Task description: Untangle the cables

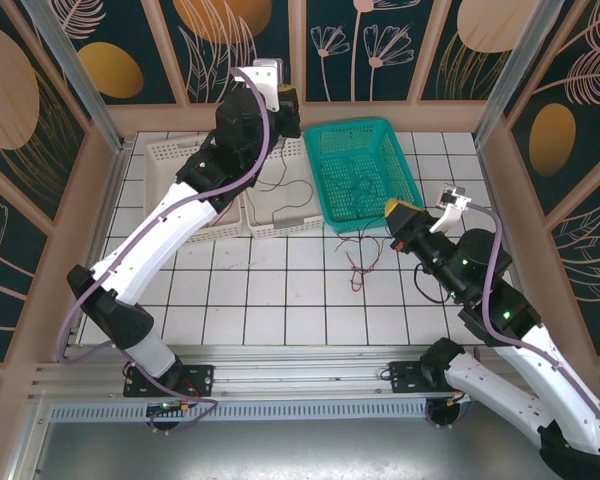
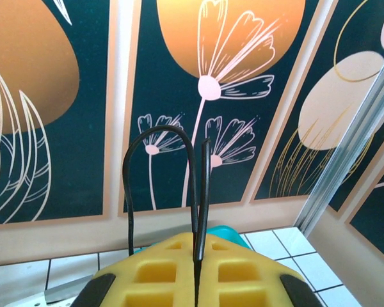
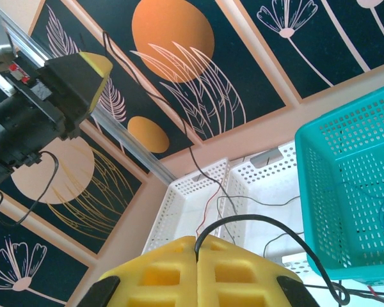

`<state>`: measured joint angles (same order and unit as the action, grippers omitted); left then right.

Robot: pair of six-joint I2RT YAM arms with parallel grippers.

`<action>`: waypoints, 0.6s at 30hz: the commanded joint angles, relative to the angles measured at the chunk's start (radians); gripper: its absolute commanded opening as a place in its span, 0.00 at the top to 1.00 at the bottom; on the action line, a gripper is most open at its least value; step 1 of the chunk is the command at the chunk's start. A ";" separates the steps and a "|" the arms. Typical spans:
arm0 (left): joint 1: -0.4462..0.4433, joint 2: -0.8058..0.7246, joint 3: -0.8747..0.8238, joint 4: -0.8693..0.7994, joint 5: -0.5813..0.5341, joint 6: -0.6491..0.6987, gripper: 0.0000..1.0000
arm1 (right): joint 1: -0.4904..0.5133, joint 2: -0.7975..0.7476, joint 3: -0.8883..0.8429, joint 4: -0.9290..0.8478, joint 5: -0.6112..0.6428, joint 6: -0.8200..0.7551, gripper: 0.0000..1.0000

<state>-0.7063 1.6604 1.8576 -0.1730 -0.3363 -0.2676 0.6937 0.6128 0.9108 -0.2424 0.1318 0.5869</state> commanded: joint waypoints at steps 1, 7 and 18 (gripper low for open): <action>0.007 0.029 -0.023 0.051 0.021 -0.010 1.00 | -0.004 -0.003 0.001 0.034 -0.008 0.010 1.00; 0.011 0.048 -0.133 0.135 0.032 -0.041 1.00 | -0.003 -0.012 0.004 0.017 0.001 0.001 1.00; 0.097 0.048 -0.450 0.349 0.136 -0.229 1.00 | -0.005 -0.032 -0.014 0.003 0.017 -0.010 1.00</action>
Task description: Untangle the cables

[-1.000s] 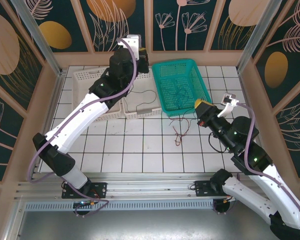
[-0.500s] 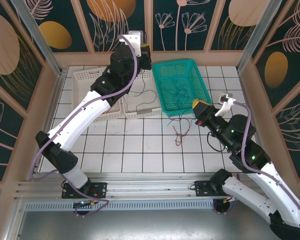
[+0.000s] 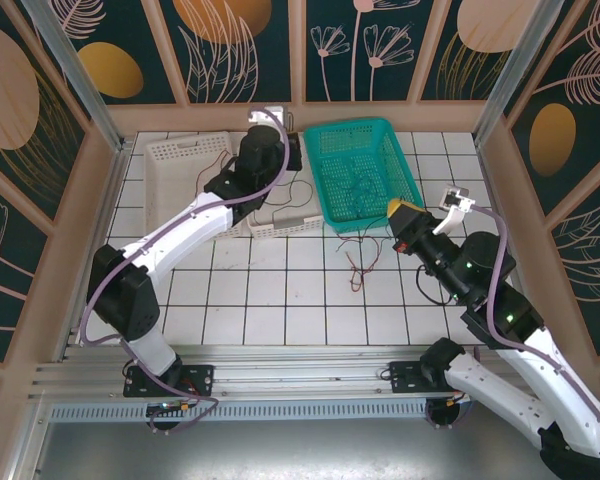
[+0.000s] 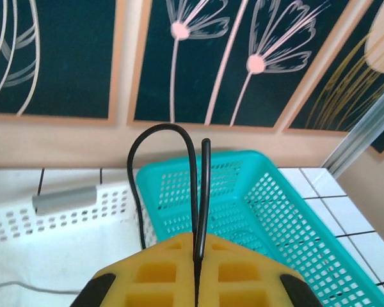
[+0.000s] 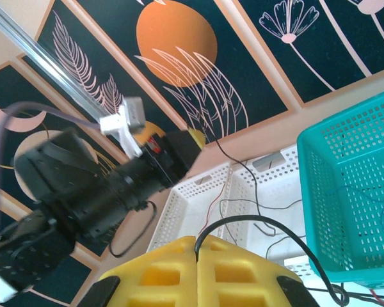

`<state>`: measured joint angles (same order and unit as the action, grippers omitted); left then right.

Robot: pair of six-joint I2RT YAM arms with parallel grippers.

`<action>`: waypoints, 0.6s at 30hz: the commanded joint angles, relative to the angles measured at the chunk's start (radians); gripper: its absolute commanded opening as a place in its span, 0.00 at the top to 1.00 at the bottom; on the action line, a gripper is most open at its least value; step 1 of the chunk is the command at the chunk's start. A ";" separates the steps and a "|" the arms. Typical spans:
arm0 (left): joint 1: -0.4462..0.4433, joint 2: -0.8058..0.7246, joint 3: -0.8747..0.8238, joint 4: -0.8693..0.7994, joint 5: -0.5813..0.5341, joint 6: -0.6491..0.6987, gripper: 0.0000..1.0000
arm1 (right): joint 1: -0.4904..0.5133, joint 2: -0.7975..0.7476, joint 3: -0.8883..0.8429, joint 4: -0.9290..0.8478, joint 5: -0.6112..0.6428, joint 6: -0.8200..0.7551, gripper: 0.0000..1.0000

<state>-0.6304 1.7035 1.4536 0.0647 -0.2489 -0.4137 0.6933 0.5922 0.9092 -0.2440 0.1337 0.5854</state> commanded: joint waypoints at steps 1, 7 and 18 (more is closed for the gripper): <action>0.026 0.039 -0.061 0.118 0.057 -0.096 1.00 | -0.005 -0.013 -0.013 0.006 0.015 -0.009 1.00; 0.025 0.100 -0.139 0.156 0.089 -0.160 1.00 | -0.004 -0.011 -0.025 0.017 0.014 -0.010 1.00; 0.025 0.240 -0.167 0.180 0.169 -0.235 1.00 | -0.005 -0.010 -0.029 0.019 0.011 -0.006 1.00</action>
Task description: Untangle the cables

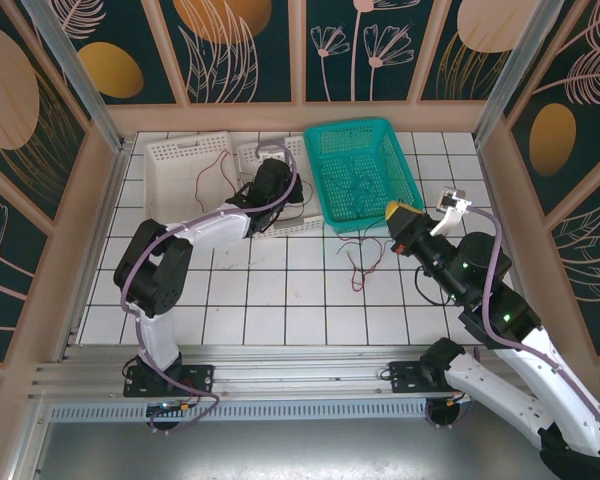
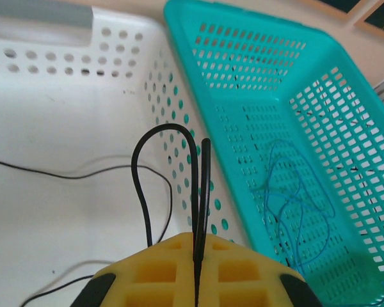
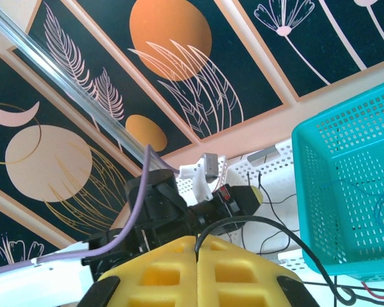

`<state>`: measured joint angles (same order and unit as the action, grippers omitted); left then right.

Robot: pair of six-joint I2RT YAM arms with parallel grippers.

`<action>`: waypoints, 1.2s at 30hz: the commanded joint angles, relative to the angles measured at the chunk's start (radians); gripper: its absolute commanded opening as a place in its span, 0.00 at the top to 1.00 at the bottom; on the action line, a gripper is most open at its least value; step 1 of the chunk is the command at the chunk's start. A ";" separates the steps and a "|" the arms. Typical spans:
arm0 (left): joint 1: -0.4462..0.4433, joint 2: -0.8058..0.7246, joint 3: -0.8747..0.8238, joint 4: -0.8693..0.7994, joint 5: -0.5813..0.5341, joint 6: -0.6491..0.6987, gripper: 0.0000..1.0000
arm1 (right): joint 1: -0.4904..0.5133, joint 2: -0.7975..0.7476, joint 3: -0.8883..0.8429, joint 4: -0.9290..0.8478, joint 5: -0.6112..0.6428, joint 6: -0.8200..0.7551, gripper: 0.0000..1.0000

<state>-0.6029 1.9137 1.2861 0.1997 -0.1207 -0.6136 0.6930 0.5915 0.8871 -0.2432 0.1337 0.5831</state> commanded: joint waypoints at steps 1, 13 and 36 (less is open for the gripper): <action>-0.002 0.040 0.004 0.042 0.048 -0.038 1.00 | -0.004 -0.009 -0.007 0.016 0.011 -0.003 1.00; 0.004 0.067 0.057 -0.040 0.055 -0.015 0.76 | -0.004 -0.015 -0.004 0.013 0.007 0.000 1.00; -0.056 -0.356 -0.225 0.071 0.229 -0.120 0.28 | -0.008 0.004 0.068 0.036 -0.042 0.003 1.00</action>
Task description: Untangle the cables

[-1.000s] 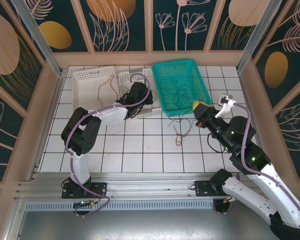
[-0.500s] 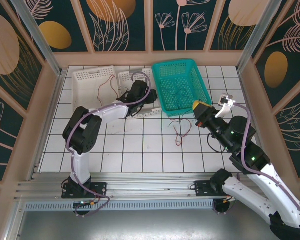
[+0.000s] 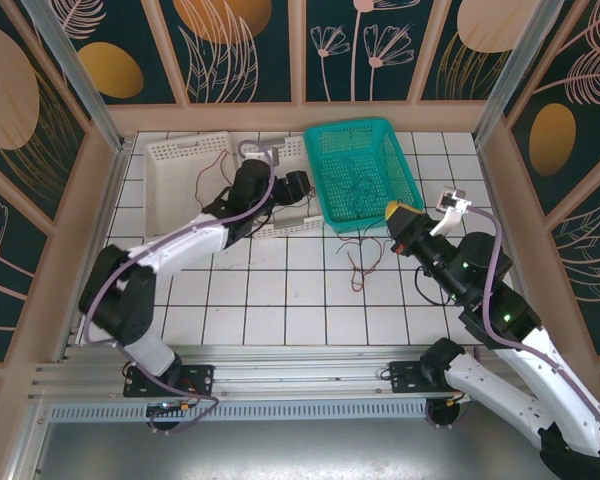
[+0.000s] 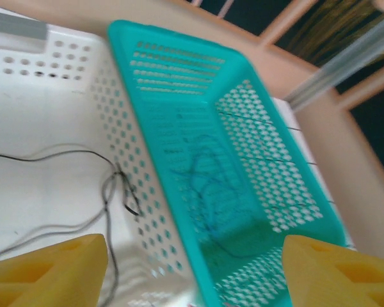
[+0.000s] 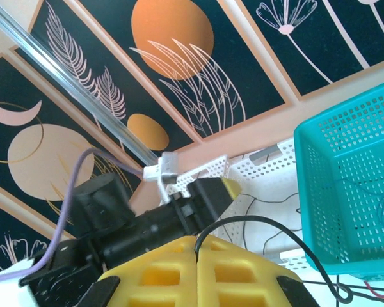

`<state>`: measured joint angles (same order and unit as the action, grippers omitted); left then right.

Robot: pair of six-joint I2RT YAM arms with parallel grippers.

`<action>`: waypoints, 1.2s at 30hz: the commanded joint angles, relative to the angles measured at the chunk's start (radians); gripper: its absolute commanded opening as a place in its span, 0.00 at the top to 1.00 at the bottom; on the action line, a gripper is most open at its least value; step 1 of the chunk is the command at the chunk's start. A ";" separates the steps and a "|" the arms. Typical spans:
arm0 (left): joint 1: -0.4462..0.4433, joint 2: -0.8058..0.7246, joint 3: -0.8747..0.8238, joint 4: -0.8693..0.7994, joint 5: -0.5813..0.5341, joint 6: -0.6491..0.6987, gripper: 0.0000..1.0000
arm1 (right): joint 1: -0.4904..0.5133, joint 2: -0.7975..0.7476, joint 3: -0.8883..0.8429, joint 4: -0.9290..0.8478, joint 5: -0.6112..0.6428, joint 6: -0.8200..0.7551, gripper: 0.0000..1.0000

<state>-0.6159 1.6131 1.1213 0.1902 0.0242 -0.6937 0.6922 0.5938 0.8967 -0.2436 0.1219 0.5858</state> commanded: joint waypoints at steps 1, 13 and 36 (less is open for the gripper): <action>-0.069 -0.076 -0.090 0.096 0.096 -0.034 0.28 | -0.008 0.008 0.076 0.035 -0.037 -0.004 1.00; -0.294 -0.053 -0.317 0.300 0.198 -0.082 0.27 | -0.008 0.045 0.159 0.050 -0.134 0.014 1.00; -0.301 0.157 -0.278 0.449 0.339 -0.269 0.20 | -0.007 0.024 0.085 0.146 -0.358 0.028 1.00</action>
<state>-0.9127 1.7382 0.8173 0.5964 0.3256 -0.9298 0.6880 0.6247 0.9970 -0.1638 -0.1867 0.5949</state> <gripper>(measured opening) 0.796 0.042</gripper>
